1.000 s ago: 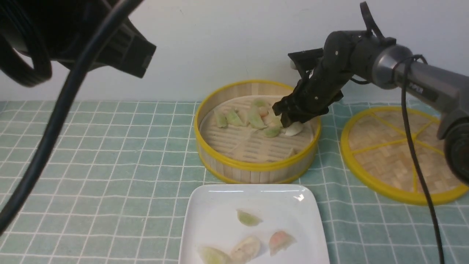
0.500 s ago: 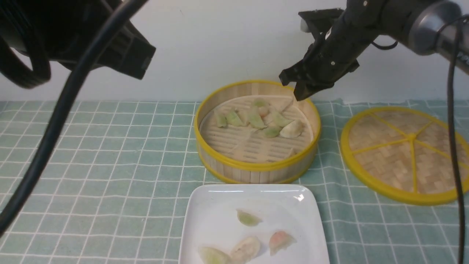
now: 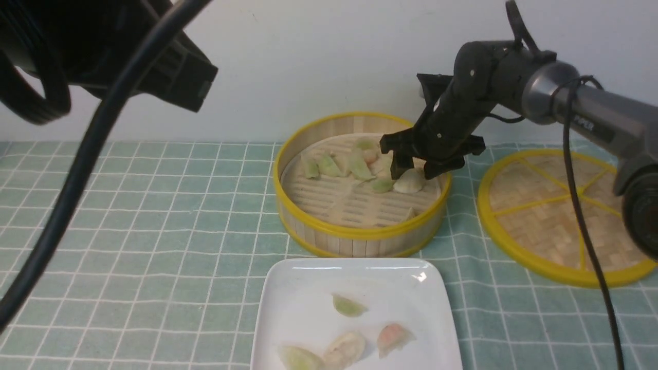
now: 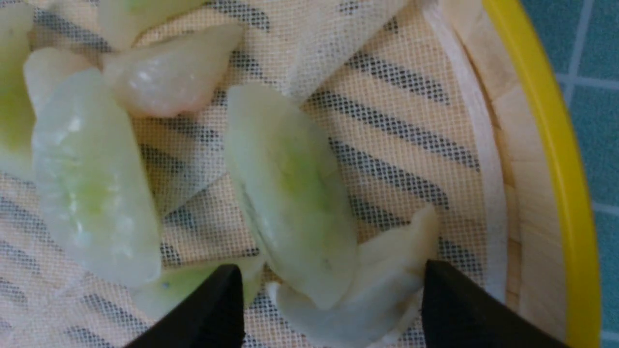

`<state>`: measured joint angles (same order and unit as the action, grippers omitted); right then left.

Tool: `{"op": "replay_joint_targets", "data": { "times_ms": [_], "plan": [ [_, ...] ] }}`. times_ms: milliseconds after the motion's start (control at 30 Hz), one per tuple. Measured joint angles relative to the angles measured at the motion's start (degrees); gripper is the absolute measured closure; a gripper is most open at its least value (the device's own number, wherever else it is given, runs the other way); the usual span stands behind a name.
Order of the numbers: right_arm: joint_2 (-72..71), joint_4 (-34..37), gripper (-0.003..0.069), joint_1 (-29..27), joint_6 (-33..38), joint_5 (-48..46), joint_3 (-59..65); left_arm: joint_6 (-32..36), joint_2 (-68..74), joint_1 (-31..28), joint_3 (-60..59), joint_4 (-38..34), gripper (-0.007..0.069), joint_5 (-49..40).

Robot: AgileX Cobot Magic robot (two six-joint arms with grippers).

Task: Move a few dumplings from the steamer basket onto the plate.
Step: Use the right arm to grab a dumpling from inside the steamer

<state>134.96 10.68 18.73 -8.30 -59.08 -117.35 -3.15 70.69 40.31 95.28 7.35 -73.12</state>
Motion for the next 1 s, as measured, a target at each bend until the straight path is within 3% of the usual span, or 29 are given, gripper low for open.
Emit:
{"op": "replay_joint_targets", "data": {
  "times_ms": [200,433,533,767,1000],
  "plan": [
    [1.3,0.5,0.0170,0.1,-1.3,2.4,-0.5,0.0,0.0,0.0,0.0,1.2,0.0631,0.0],
    [2.0,-0.1,0.0289,0.1,-1.4,2.4,-0.8,0.1,0.0,0.0,0.0,1.3,0.0631,0.0],
    [2.0,-0.1,0.0291,0.1,-0.7,2.4,-0.8,0.1,0.0,0.0,0.0,1.4,0.0631,0.0],
    [2.0,-2.7,0.0337,0.1,2.0,-6.5,-6.0,0.2,0.0,0.0,0.0,1.4,0.0631,0.0],
    [-1.3,-1.8,0.0337,0.1,4.9,-11.7,-12.6,0.2,0.0,0.0,0.0,1.7,0.0631,0.0]
  ]
}}
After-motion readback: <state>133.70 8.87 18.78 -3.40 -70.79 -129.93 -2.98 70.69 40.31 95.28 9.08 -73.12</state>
